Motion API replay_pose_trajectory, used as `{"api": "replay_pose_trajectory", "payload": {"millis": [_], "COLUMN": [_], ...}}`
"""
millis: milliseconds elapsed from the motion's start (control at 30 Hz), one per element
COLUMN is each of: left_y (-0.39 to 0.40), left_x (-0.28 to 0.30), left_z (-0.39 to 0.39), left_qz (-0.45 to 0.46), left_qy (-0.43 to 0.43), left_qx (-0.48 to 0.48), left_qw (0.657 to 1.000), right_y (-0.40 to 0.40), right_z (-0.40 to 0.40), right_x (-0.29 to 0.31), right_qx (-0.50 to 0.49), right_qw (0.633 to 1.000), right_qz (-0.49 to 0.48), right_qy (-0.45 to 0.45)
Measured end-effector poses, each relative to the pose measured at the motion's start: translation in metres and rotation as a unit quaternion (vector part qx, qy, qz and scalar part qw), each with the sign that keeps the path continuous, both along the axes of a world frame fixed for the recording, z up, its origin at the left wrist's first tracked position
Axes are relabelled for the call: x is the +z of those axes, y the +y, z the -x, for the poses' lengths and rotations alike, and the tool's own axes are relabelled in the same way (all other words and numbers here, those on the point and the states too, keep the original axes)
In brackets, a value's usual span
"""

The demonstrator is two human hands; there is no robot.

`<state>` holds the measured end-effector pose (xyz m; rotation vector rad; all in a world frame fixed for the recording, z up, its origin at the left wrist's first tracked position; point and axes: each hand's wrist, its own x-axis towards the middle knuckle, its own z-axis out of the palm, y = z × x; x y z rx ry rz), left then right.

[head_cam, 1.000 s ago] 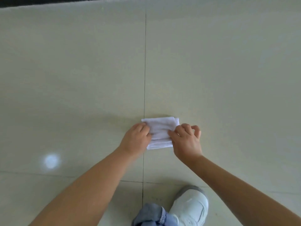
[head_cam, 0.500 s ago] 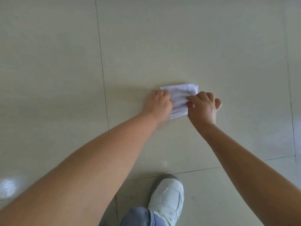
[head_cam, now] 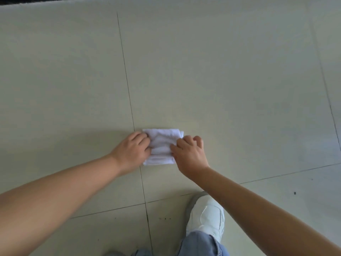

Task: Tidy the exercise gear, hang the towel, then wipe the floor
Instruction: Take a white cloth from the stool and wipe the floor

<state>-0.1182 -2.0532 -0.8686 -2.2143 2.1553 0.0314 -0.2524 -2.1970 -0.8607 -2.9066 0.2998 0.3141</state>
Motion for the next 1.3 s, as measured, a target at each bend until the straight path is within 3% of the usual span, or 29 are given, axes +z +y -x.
{"api": "replay_pose_trajectory", "payload": {"millis": [300, 567, 767, 967, 1133, 1300], "left_y": [-0.021, -0.036, -0.035, -0.039, -0.06, -0.099], "left_x": [-0.003, 0.01, 0.013, 0.021, 0.014, 0.002], "left_z": [0.062, 0.071, 0.075, 0.097, 0.105, 0.104], "left_qz": [0.027, -0.057, -0.056, -0.088, -0.054, -0.004], "left_qy": [0.102, 0.134, 0.171, 0.207, 0.166, 0.136], "left_qx": [0.011, 0.045, 0.087, 0.107, 0.08, 0.072], "left_qw": [0.994, 0.988, 0.98, 0.968, 0.981, 0.988], "right_y": [-0.029, -0.03, -0.02, -0.029, -0.058, -0.1], "right_z": [0.05, 0.045, 0.039, 0.061, 0.074, 0.091], "right_x": [0.011, 0.015, 0.029, 0.061, 0.048, 0.012], "right_qx": [0.025, 0.045, 0.035, 0.125, 0.197, 0.132], "right_qw": [0.995, 0.993, 0.985, 0.971, 0.956, 0.977], "right_qz": [0.063, 0.08, 0.098, 0.17, 0.188, 0.143], "right_qy": [0.076, 0.081, 0.138, 0.116, 0.108, 0.082]}}
